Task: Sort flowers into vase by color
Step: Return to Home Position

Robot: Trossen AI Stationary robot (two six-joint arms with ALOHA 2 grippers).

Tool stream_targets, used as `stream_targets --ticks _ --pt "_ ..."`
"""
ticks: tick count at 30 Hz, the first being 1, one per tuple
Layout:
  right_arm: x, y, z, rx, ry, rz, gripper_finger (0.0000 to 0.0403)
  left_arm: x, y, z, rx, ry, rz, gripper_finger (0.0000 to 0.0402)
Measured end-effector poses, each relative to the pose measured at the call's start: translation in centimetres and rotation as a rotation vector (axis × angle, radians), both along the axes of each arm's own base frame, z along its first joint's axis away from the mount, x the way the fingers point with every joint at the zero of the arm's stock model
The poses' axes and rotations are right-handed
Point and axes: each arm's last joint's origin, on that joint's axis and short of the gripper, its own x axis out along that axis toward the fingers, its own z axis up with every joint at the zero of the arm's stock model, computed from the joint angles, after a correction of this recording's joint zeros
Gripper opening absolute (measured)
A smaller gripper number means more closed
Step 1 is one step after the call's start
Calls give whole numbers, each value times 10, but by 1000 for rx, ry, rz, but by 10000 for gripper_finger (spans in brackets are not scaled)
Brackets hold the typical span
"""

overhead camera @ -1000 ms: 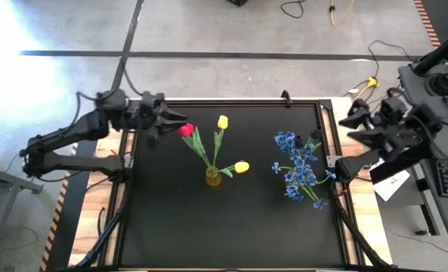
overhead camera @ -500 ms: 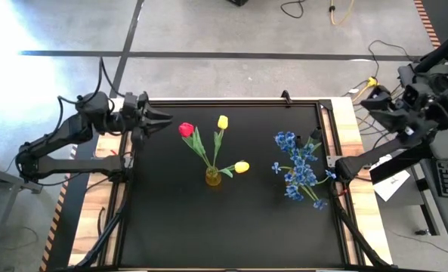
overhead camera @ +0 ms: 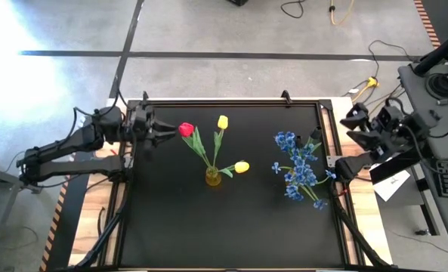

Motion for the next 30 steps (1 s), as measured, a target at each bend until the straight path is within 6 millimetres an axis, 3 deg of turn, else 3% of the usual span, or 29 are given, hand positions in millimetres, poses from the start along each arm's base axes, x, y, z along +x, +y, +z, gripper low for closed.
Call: stream_targets --ticks 9,13,17,24,30 --pt "-1 1 -60 22 -131 36 196 -15 -3 -46 55 -119 56 91" --pt "12 7 -83 -33 -121 50 196 -17 -2 -77 10 -31 125 91" --pt "23 12 -95 -60 -114 66 196 -15 0 -103 -112 0 166 91" --pt "21 15 -96 -75 -313 166 196 -11 -3 -117 118 -167 44 91" --pt "26 22 -107 -129 -285 324 196 -15 -5 -149 176 -276 42 91"
